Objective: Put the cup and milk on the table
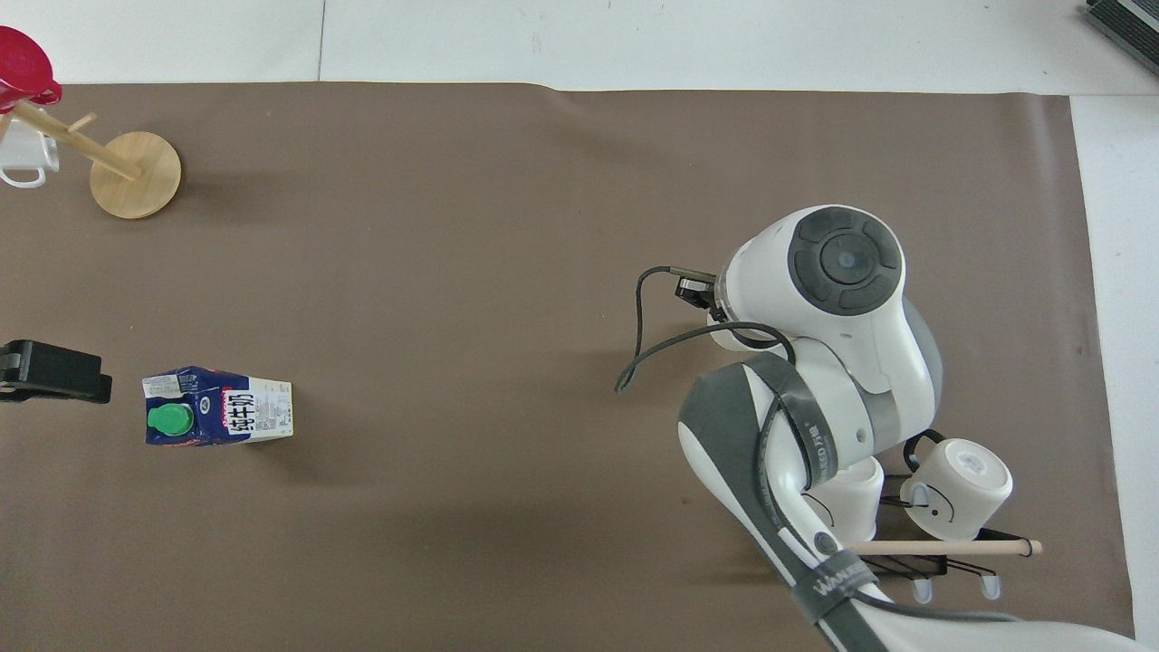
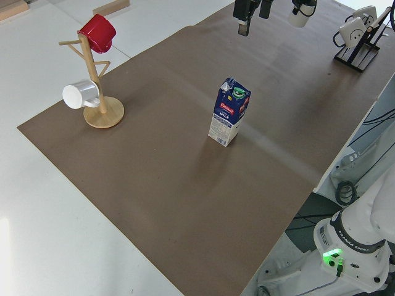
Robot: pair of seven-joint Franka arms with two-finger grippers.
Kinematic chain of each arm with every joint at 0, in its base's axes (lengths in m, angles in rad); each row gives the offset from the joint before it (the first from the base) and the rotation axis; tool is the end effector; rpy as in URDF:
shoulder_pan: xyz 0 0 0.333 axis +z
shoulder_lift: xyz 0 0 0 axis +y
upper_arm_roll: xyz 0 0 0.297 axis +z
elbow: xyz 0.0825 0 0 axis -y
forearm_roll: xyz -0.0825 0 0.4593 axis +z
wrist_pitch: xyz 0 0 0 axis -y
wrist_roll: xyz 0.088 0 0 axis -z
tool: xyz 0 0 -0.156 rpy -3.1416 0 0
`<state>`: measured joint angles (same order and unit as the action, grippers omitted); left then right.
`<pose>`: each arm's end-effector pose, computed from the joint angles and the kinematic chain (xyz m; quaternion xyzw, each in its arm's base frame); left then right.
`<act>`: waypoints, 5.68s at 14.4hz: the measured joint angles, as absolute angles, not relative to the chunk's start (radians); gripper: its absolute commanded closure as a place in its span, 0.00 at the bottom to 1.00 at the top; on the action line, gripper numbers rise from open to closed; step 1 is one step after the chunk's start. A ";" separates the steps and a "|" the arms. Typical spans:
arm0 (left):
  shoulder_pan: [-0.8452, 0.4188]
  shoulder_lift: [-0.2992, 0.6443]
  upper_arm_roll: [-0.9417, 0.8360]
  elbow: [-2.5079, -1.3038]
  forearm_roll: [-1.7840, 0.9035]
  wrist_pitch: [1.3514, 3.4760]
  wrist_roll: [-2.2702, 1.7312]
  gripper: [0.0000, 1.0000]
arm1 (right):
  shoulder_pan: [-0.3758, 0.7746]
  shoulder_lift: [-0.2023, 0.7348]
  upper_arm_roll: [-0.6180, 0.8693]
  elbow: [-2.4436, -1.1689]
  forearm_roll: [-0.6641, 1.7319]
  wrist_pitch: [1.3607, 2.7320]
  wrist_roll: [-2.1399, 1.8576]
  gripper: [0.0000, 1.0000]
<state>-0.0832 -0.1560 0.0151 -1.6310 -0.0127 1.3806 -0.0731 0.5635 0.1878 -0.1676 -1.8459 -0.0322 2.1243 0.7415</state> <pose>0.5562 -0.0396 0.6017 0.9989 0.0014 -0.0476 0.0041 0.6333 0.2638 0.3326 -0.9853 0.1618 -0.0551 0.0001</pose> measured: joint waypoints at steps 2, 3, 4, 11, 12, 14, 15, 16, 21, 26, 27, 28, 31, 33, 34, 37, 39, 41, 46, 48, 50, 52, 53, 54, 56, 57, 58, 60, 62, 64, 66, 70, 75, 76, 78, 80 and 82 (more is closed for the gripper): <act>-0.083 -0.156 0.015 -1.631 -0.013 1.381 -0.073 0.00 | 0.620 0.213 -0.167 -1.829 -0.032 2.125 0.803 1.00; -0.083 -0.156 0.015 -1.631 -0.013 1.381 -0.073 0.00 | 0.643 0.232 -0.167 -1.815 -0.032 2.126 0.827 1.00; -0.083 -0.156 0.015 -1.631 -0.013 1.381 -0.073 0.00 | 0.661 0.253 -0.167 -1.801 -0.032 2.126 0.840 1.00; -0.083 -0.156 0.015 -1.631 -0.013 1.381 -0.073 0.00 | 0.752 0.390 -0.167 -1.700 -0.032 2.152 0.972 1.00; -0.083 -0.156 0.015 -1.631 -0.013 1.381 -0.073 0.00 | 0.760 0.401 -0.167 -1.697 -0.032 2.171 0.987 1.00; -0.083 -0.156 0.017 -1.631 -0.013 1.381 -0.075 0.00 | 0.775 0.414 -0.167 -1.695 -0.031 2.196 0.999 1.00; -0.082 -0.156 0.019 -1.630 -0.013 1.381 -0.075 0.00 | 0.779 0.417 -0.167 -1.695 -0.030 2.211 1.001 1.00; -0.079 -0.156 0.021 -1.629 -0.013 1.381 -0.075 0.00 | 0.780 0.418 -0.167 -1.695 -0.030 2.222 1.001 1.00; -0.070 -0.157 0.019 -1.629 -0.013 1.381 -0.073 0.00 | 0.782 0.442 -0.166 -1.695 -0.029 2.231 1.001 1.00; -0.071 -0.185 0.008 -1.759 -0.013 1.529 -0.073 0.00 | 0.783 0.455 -0.166 -1.700 -0.028 2.249 1.001 1.00; -0.071 -0.194 0.008 -1.816 -0.013 1.580 -0.073 0.00 | 0.783 0.456 -0.166 -1.702 -0.028 2.251 1.001 1.00; -0.071 -0.202 0.008 -1.878 -0.013 1.638 -0.072 0.00 | 0.783 0.456 -0.166 -1.702 -0.028 2.251 1.001 1.00; -0.071 -0.225 0.008 -2.045 -0.013 1.790 -0.070 0.00 | 0.783 0.456 -0.166 -1.702 -0.028 2.252 1.001 0.52; -0.071 -0.244 0.008 -2.113 -0.013 1.843 -0.062 0.00 | 0.783 0.456 -0.166 -1.703 -0.028 2.253 1.001 0.30; -0.071 -0.258 0.008 -2.140 -0.013 1.866 -0.050 0.00 | 0.783 0.456 -0.166 -1.704 -0.028 2.253 1.001 0.27; -0.071 -0.291 0.010 -2.207 -0.013 1.926 0.007 0.00 | 0.783 0.456 -0.166 -1.704 -0.028 2.255 1.001 0.00; -0.070 -0.300 0.013 -2.232 -0.013 1.955 0.025 0.00 | 0.783 0.456 -0.166 -1.702 -0.028 2.259 1.001 0.00; -0.069 -0.301 0.016 -2.258 -0.013 1.996 0.040 0.00 | 0.781 0.447 -0.169 -1.697 -0.028 2.259 1.001 0.00; -0.061 -0.301 0.019 -2.331 -0.013 2.088 0.046 0.05 | 0.768 0.377 -0.175 -1.684 -0.028 2.254 0.989 0.00; -0.060 -0.301 0.019 -2.339 -0.013 2.093 0.047 0.27 | 0.739 0.328 -0.176 -1.681 -0.028 2.204 0.936 0.00; -0.060 -0.301 0.019 -2.339 -0.013 2.093 0.048 0.38 | 0.702 0.274 -0.177 -1.680 -0.022 2.136 0.857 0.00; -0.060 -0.301 0.019 -2.339 -0.013 2.093 0.049 0.45 | 0.653 0.223 -0.178 -1.680 -0.019 2.065 0.753 0.00; -0.060 -0.301 0.019 -2.339 -0.013 2.093 0.049 0.45 | 0.625 0.203 -0.179 -1.680 -0.018 2.035 0.702 0.00; -0.060 -0.301 0.019 -2.339 -0.013 2.093 0.049 0.46 | 0.597 0.187 -0.179 -1.681 -0.017 2.012 0.654 0.00; -0.060 -0.301 0.019 -2.338 -0.013 2.093 0.049 0.46 | 0.540 0.163 -0.180 -1.682 -0.017 1.964 0.552 0.00; -0.060 -0.301 0.019 -2.335 -0.013 2.093 0.049 0.46 | 0.513 0.151 -0.180 -1.682 -0.016 1.937 0.513 0.00; -0.060 -0.301 0.018 -2.326 -0.013 2.092 0.042 0.48 | 0.485 0.136 -0.180 -1.682 -0.016 1.902 0.473 0.00; -0.064 -0.299 0.010 -2.287 -0.013 2.066 -0.005 0.48 | 0.433 0.106 -0.181 -1.684 -0.016 1.829 0.398 0.00; -0.106 -0.289 0.001 -2.223 -0.013 2.018 -0.091 0.48 | 0.380 0.075 -0.181 -1.691 -0.016 1.776 0.360 0.00; -0.190 -0.264 -0.005 -2.161 -0.013 1.990 -0.213 0.48 | 0.333 0.054 -0.181 -1.704 -0.016 1.749 0.349 0.00; -0.288 -0.221 -0.011 -2.091 -0.013 1.972 -0.344 0.48 | 0.299 0.045 -0.182 -1.714 -0.016 1.721 0.348 0.00; -0.406 -0.115 -0.016 -1.963 -0.013 1.947 -0.477 0.48 | 0.226 0.032 -0.183 -1.754 -0.016 1.716 0.315 0.00; -0.523 0.048 -0.016 -1.845 -0.013 1.951 -0.598 0.47 | 0.111 0.012 -0.183 -1.790 -0.016 1.716 0.156 0.00; -0.539 0.083 -0.016 -1.819 -0.013 1.953 -0.614 0.47 | 0.088 0.007 -0.183 -1.791 -0.016 1.721 0.115 0.00; -0.563 0.140 -0.016 -1.787 -0.013 1.988 -0.645 0.47 | 0.058 -0.003 -0.184 -1.783 -0.016 1.749 0.046 0.00; -0.569 0.166 -0.015 -1.777 -0.013 2.008 -0.652 0.47 | 0.056 -0.010 -0.182 -1.733 -0.016 1.755 0.026 0.00; -0.569 0.168 -0.012 -1.775 -0.013 2.009 -0.652 0.47 | 0.060 -0.023 -0.173 -1.675 -0.015 1.744 0.026 0.00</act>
